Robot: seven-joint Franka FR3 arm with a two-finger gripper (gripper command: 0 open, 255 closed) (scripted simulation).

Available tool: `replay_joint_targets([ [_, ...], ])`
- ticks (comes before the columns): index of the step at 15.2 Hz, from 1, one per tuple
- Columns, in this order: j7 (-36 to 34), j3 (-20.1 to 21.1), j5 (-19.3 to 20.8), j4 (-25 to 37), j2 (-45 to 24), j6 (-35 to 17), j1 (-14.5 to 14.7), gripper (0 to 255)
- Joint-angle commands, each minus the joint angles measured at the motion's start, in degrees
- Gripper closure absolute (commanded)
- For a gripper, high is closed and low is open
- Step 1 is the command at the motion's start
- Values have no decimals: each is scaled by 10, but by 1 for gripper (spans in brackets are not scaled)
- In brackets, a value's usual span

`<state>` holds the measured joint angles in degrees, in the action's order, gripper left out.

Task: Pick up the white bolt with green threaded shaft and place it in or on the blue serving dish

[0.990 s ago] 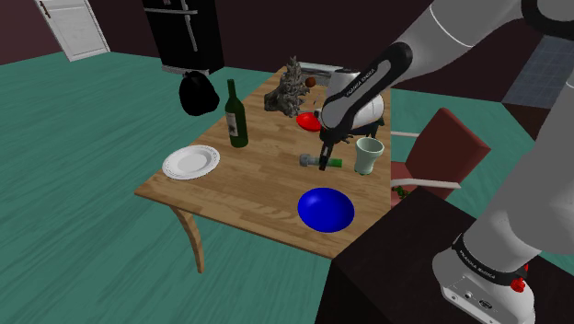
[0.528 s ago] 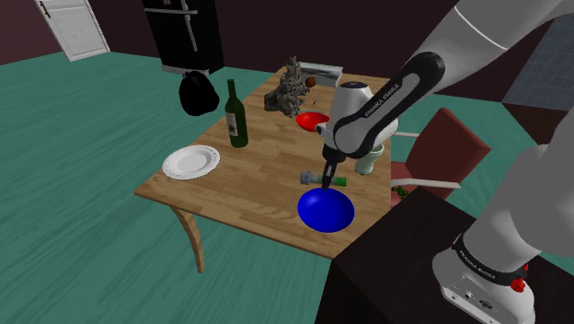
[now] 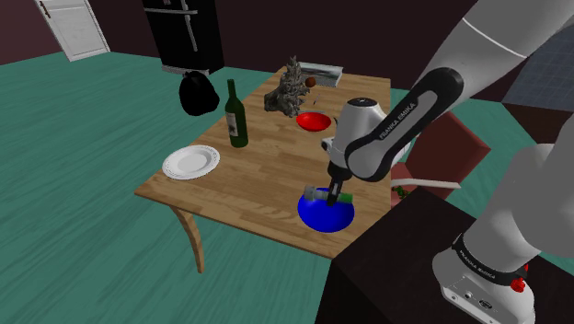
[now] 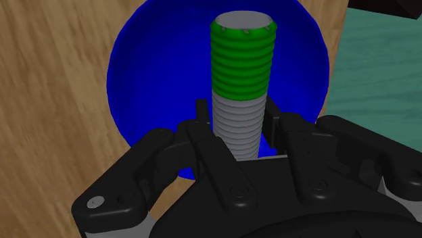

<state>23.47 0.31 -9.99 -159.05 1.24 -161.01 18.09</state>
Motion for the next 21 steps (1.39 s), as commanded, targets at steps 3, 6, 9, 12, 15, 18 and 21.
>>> replay_joint_targets([
  [3, 18, 3, -22, 2, -41, -40, 3, 255],
  [6, 36, 10, -44, 6, -74, -68, 1, 255],
  [9, 40, 13, -50, 7, -82, -75, -1, 255],
  [12, 40, 13, -50, 7, -82, -75, -1, 255],
  [15, 40, 13, -50, 7, -82, -75, -1, 0],
  [18, 40, 13, -50, 7, -82, -75, -1, 0],
  [21, 27, 4, -32, 2, -54, -52, 3, 0],
])
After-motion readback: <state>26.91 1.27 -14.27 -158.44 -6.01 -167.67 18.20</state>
